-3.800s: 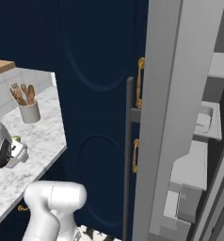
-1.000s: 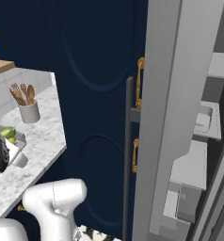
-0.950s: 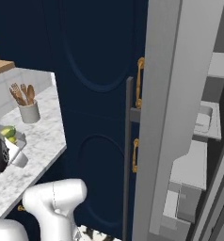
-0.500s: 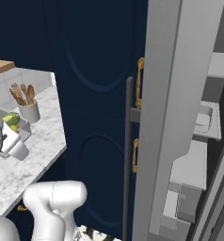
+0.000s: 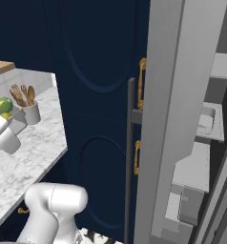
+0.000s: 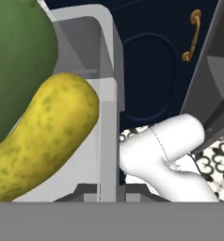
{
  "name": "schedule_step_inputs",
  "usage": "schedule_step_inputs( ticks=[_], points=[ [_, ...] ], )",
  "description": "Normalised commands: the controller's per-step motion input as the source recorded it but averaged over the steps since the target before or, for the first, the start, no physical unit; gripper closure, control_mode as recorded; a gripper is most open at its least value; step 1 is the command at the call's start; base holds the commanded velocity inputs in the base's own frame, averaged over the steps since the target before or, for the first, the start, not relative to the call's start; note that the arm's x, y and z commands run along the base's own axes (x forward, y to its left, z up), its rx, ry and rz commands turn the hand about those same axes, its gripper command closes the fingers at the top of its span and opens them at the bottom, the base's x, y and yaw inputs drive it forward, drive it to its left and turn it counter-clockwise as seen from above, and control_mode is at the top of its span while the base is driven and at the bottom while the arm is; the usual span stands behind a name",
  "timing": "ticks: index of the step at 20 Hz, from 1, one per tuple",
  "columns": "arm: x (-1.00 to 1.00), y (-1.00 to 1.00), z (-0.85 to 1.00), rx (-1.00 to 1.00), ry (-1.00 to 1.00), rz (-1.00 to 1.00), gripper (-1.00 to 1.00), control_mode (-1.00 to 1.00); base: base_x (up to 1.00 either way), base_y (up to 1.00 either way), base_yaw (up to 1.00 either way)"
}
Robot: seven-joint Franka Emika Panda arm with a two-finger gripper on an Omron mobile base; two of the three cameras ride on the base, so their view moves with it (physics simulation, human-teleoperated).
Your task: Take the meat container that has the shrimp and place it on the second highest rack of the freezer. Then take the vegetable container that has the cucumber and corn and place it on the highest rack of the freezer.
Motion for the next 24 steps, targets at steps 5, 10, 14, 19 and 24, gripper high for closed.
schedule_step_inputs(
  ticks=[5, 10, 14, 19, 24],
  points=[
    [-0.33, 0.0, 0.04, -0.02, -0.07, -0.04, 1.0, 1.0, -0.18, 0.0, -0.01],
    [0.0, 0.0, 0.0, 0.0, 0.0, 0.0, 1.0, 1.0, -1.0, -0.03, -0.09],
    [0.0, 0.0, 0.0, 0.0, 0.0, 0.0, 1.0, 1.0, -1.0, -0.39, -0.11],
    [0.0, 0.0, 0.0, 0.0, 0.0, 0.0, 1.0, 1.0, -0.32, -0.98, 0.11],
    [0.0, 0.0, 0.0, 0.0, 0.0, 0.0, 1.0, 1.0, -0.02, -1.0, 0.1]
  ],
)
